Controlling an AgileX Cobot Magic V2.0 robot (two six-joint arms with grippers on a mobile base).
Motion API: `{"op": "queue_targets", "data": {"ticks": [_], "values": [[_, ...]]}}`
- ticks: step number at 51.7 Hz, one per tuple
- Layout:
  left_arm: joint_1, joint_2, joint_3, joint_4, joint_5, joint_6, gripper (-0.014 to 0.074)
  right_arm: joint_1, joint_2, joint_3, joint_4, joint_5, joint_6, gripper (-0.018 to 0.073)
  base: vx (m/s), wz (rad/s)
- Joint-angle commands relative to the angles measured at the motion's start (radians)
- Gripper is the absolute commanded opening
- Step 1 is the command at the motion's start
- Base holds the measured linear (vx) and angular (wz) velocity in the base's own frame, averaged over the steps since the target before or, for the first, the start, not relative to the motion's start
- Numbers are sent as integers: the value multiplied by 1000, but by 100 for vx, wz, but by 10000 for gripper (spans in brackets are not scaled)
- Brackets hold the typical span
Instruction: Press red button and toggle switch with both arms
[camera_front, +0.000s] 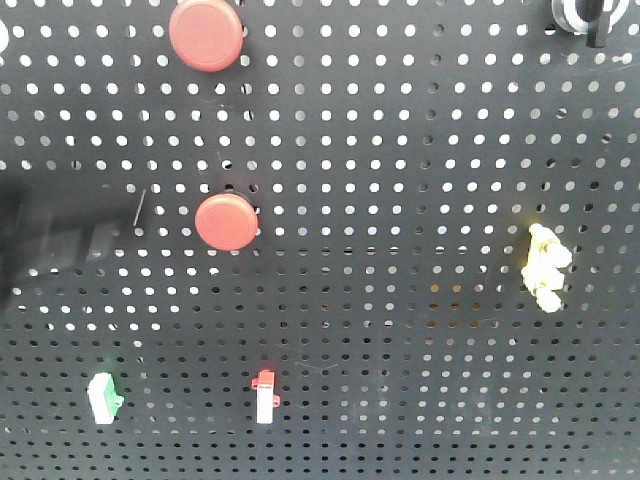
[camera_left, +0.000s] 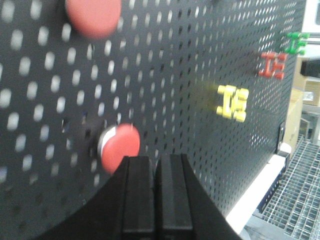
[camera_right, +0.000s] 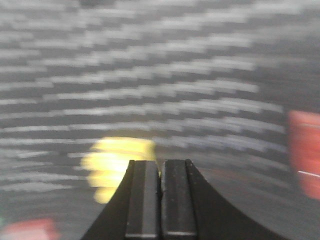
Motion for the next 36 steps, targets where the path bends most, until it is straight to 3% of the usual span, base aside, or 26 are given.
{"op": "queue_targets", "data": {"ticks": [1, 5, 8, 17, 29, 36], "values": [[1, -38, -1, -49, -75, -14, 1, -3, 51, -34, 365, 25, -284, -3, 0, 0], [1, -44, -3, -49, -75, -42, 1, -3, 96, -48, 520, 49, -373, -3, 0, 0], [1, -47, -3, -48, -75, -60, 1, -3, 142, -80, 555, 91, -387, -3, 0, 0], [1, -47, -3, -48, -76, -62, 1, -3, 274, -253, 545, 261, -371, -3, 0, 0], [1, -47, -3, -48, -89, -103, 1, -1, 388, -405, 507, 247, -293, -3, 0, 0], [1, -47, -3, -48, -95, -106, 1, 61, 443, -448, 496, 205, -297, -3, 0, 0]]}}
